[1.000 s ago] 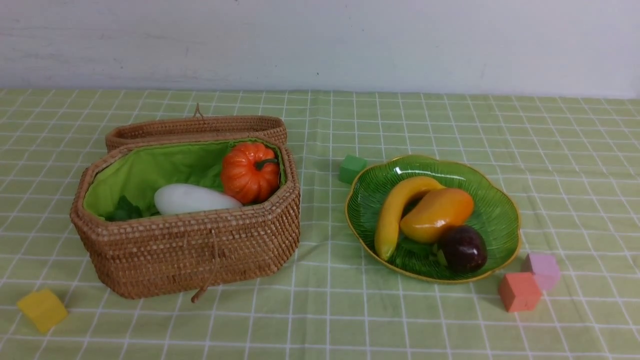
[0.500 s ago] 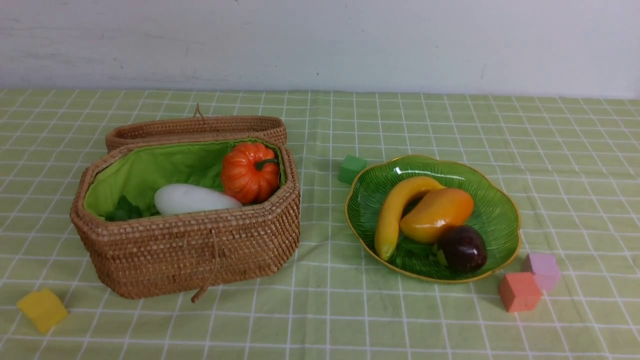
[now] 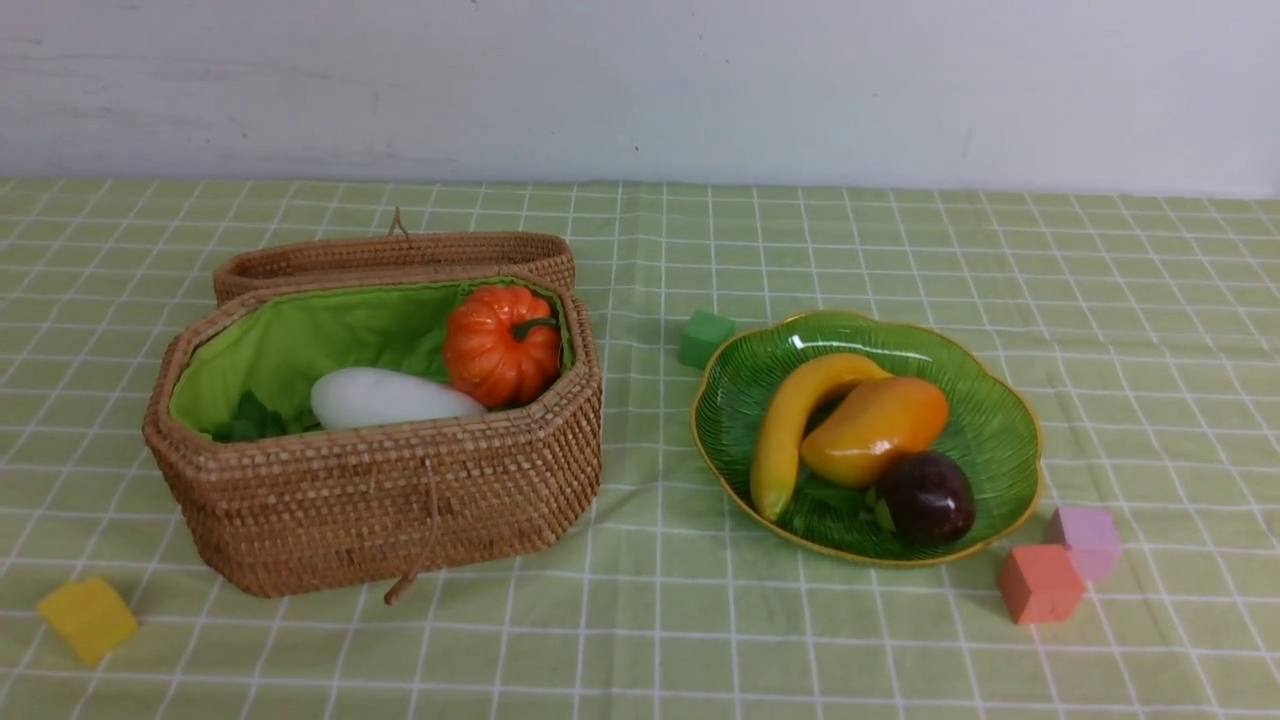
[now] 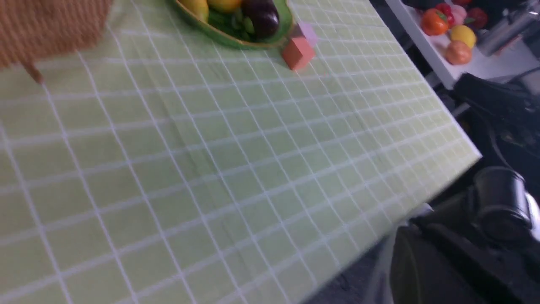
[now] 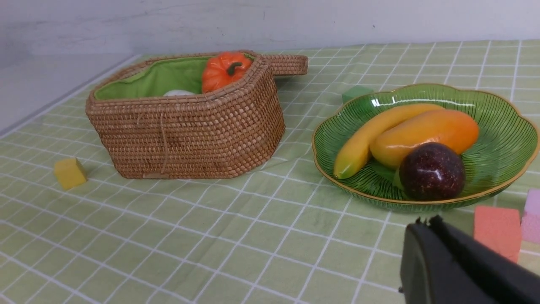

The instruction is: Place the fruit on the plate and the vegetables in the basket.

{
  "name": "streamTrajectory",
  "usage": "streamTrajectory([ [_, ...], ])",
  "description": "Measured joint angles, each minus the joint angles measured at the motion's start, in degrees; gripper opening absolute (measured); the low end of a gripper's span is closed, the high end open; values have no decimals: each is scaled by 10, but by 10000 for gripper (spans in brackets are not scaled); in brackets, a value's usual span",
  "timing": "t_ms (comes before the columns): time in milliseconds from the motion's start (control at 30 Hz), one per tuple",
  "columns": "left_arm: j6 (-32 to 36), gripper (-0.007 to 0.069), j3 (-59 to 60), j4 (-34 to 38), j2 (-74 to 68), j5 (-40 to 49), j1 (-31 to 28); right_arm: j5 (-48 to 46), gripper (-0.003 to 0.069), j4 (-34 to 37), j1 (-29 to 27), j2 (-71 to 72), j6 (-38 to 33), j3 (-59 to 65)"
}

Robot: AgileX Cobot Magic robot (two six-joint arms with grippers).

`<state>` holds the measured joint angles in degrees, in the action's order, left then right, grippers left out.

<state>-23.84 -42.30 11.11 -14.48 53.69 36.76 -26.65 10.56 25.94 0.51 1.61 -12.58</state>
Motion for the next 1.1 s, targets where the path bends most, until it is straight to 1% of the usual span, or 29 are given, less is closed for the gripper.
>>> streamTrajectory([
  [67, -7, -13, 20, -38, 3, -48, -23, 0, -14, 0, 0, 0, 0, 2],
  [100, -20, -13, 48, -76, 10, -104, -60, -1, -14, 0, 0, 0, 0, 6],
  [200, -21, -13, 119, -128, 36, -190, -132, -10, -10, 0, 0, 0, 0, 9],
  [267, -19, -13, 169, -147, 54, -224, -166, -12, -9, -1, 0, 0, 0, 10],
  [333, -18, -13, 253, -158, 94, -281, -208, -13, -9, -2, 0, 0, 0, 10],
  [500, -3, -11, 398, -161, 149, -330, -258, -13, -9, -4, 0, 0, 0, 10],
  [533, -3, -11, 398, -161, 149, -330, -258, -13, -9, -4, 0, 0, 0, 10],
  [600, -2, -9, 436, -159, 150, -318, -276, -13, -8, -4, 0, 1, 0, 10],
  [1100, -1, 1, 440, -159, 150, -312, -284, -13, 4, -6, 0, 1, 0, 10],
])
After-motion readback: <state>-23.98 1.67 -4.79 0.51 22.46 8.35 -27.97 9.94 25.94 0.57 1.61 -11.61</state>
